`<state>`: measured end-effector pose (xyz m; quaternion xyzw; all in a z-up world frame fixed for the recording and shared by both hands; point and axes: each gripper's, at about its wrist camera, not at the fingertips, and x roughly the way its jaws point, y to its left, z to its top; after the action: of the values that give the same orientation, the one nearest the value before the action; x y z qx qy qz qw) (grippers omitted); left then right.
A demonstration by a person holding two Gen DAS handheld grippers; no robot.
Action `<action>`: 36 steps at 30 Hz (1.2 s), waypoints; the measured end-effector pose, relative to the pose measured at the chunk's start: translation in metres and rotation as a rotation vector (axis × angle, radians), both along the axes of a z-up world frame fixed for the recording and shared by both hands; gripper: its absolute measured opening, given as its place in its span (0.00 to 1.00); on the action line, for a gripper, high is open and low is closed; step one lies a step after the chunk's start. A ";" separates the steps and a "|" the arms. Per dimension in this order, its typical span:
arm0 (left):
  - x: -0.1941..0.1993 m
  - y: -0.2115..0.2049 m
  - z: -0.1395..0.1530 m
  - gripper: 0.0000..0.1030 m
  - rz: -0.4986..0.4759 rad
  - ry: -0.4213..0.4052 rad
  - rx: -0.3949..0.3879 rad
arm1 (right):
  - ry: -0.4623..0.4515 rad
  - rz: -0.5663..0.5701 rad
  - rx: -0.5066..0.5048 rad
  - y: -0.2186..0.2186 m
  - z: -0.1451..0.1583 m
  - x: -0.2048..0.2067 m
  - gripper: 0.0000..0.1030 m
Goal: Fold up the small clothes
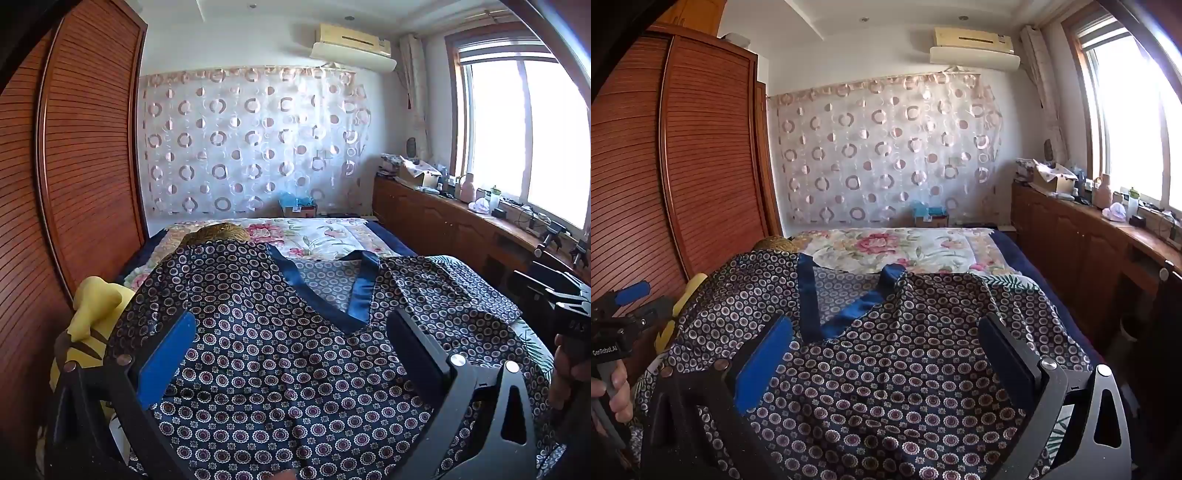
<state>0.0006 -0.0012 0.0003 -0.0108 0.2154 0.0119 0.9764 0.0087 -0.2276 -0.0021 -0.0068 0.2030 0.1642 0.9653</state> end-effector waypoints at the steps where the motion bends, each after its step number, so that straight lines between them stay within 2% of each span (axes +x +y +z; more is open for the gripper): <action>1: 0.000 0.000 0.000 1.00 0.002 -0.002 0.000 | -0.001 0.001 0.000 0.000 0.000 0.000 0.98; 36: -0.002 0.004 -0.003 1.00 0.015 0.004 -0.003 | -0.003 0.015 -0.007 0.003 -0.001 -0.002 0.98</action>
<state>-0.0018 0.0026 -0.0027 -0.0140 0.2171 0.0189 0.9759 0.0065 -0.2251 -0.0034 -0.0118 0.2019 0.1706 0.9644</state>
